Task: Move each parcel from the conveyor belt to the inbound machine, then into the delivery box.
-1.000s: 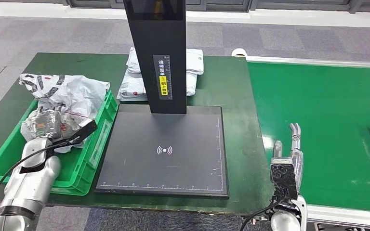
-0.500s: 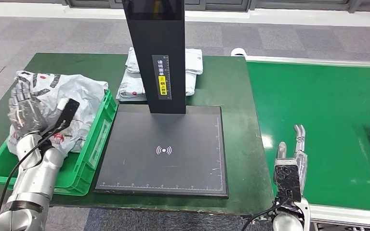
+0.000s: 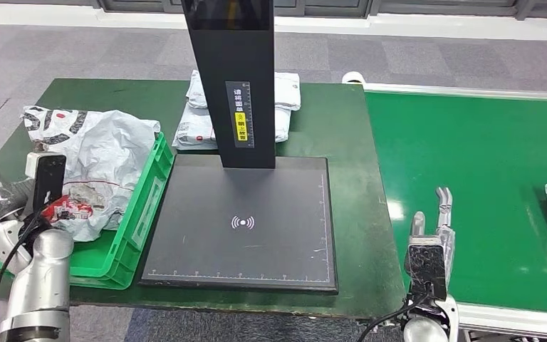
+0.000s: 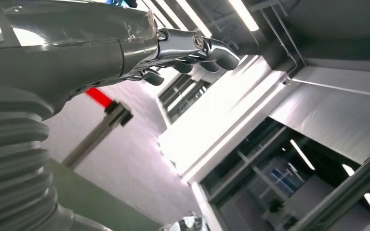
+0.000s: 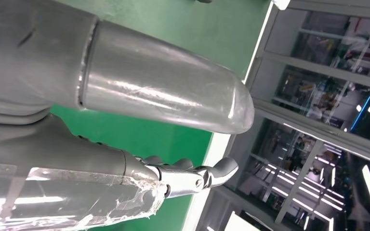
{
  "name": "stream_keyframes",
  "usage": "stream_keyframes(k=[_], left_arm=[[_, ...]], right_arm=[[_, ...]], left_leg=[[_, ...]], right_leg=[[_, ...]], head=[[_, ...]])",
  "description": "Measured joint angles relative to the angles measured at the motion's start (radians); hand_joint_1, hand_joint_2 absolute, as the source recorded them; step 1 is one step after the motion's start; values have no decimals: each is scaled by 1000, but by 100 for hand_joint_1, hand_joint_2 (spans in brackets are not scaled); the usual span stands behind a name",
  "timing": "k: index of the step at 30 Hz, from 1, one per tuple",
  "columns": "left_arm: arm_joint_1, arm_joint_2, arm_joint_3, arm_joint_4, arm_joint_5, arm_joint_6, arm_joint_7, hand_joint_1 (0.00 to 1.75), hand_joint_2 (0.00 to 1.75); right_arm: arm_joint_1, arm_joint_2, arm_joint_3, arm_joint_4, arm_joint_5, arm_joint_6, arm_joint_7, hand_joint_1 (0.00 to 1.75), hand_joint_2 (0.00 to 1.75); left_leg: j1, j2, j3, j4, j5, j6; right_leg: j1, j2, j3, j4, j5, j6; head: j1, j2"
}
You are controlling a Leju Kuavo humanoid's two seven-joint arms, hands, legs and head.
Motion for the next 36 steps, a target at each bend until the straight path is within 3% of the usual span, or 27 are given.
stream_keyframes(k=[2,6,10,17,26,31,36], left_arm=[[26,-19,-7,-36,104,-59,-38,0,175],[68,-57,-94,-90,387,-362,-145,0,175],[68,-108,-217,-81,589,-551,-232,0,175],[1,-196,-385,41,736,-604,-295,0,175],[-57,-250,-468,160,807,-661,-304,0,175],[-113,-290,-514,278,835,-653,-294,0,175],[-160,-321,-558,420,836,-589,-296,0,175]], right_arm=[[-6,0,0,6,-6,-6,-1,0,0],[-37,-3,0,30,-11,0,-2,0,0],[-99,-12,0,93,-32,40,-2,0,175],[-208,-29,10,248,-87,81,-20,0,175],[-279,-41,35,371,-110,75,-24,0,175],[-340,-61,59,476,-14,-65,28,0,175],[-391,-127,59,623,126,-246,111,0,175]], left_leg=[[0,0,0,0,0,0],[0,-2,0,0,0,0],[-1,0,0,1,0,1],[-1,-1,0,1,1,2],[-1,-1,-1,1,1,2],[-2,-1,-1,2,2,2],[-2,-2,-1,2,2,3]], right_leg=[[0,0,0,0,0,0],[0,-2,0,0,0,0],[-1,-1,0,-1,2,1],[-2,-2,0,-1,3,2],[-1,-1,-1,0,3,2],[-2,-2,0,-1,3,3],[-2,-2,0,-1,3,3]], head=[[0,0],[0,0],[0,0],[0,0],[0,0],[0,0],[0,0]])
